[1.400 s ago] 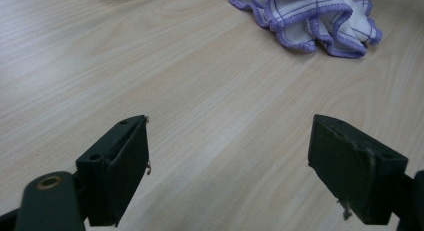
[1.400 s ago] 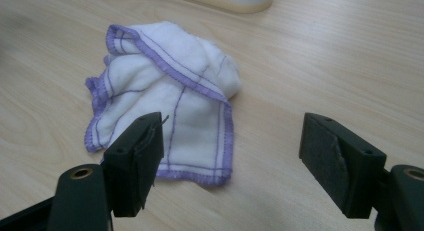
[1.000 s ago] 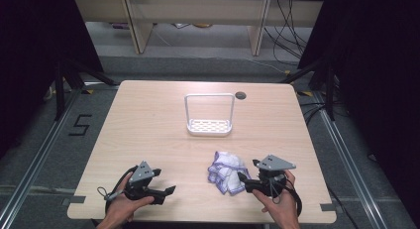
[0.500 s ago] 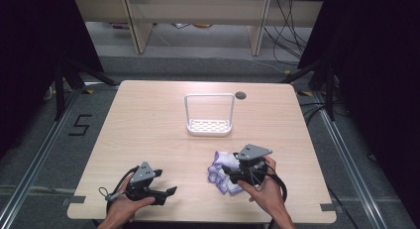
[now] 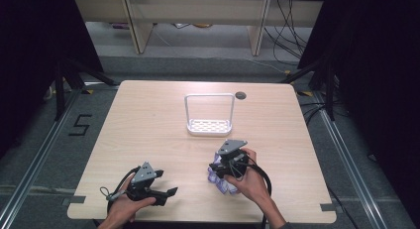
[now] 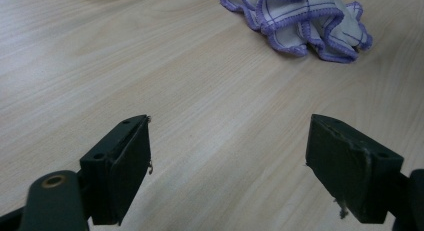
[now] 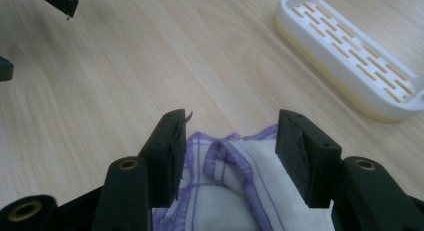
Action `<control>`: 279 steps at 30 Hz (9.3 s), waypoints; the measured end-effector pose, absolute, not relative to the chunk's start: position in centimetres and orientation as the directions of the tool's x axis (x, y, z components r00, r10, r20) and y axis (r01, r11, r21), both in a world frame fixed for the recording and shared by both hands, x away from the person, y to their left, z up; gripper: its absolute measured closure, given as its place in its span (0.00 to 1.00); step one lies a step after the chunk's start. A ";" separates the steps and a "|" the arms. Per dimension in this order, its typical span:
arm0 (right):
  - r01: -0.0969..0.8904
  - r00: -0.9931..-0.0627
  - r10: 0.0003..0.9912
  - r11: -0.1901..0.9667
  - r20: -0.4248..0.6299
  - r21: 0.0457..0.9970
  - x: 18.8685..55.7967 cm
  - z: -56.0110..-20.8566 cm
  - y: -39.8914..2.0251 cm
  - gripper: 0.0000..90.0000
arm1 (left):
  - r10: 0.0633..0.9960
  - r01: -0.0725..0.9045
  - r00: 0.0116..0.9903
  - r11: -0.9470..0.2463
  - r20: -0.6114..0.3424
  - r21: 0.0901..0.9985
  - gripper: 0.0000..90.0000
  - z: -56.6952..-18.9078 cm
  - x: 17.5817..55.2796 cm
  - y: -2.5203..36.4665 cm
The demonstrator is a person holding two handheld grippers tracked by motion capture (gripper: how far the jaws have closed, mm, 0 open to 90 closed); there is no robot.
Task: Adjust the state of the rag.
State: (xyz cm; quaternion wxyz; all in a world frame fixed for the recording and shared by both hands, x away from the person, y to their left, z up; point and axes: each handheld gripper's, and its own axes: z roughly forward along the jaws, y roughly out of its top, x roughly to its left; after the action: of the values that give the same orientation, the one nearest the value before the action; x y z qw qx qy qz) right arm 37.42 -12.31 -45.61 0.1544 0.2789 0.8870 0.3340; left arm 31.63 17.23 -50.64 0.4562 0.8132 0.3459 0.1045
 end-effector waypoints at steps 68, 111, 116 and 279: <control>0.575 -0.592 0.804 0.373 0.056 0.728 28.2 -46.3 -26.6 0.63 | 0.538 0.414 0.826 -0.377 -0.168 0.829 0.44 -49.1 38.7 8.5; 0.583 -0.641 0.768 0.490 -0.004 0.648 27.9 -48.7 -26.1 0.99 | 0.408 0.321 0.905 -0.457 -0.125 0.830 0.95 -49.3 40.2 4.7; 0.527 -0.645 0.763 0.476 -0.033 0.704 27.8 -47.5 -26.6 1.00 | 0.424 0.316 0.897 -0.419 -0.125 0.851 0.95 -47.7 39.5 6.1; 0.620 -0.582 0.813 0.414 0.035 0.667 46.6 -47.8 -19.8 0.53 | 0.659 0.475 0.744 -0.408 -0.108 0.780 0.41 -50.6 45.2 16.3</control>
State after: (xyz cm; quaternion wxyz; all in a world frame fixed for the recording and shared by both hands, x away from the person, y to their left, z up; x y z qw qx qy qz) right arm 46.60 -19.83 -47.75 0.1485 0.4326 0.8277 0.3251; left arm 45.20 16.35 -50.62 0.4239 0.8321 0.3408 0.1088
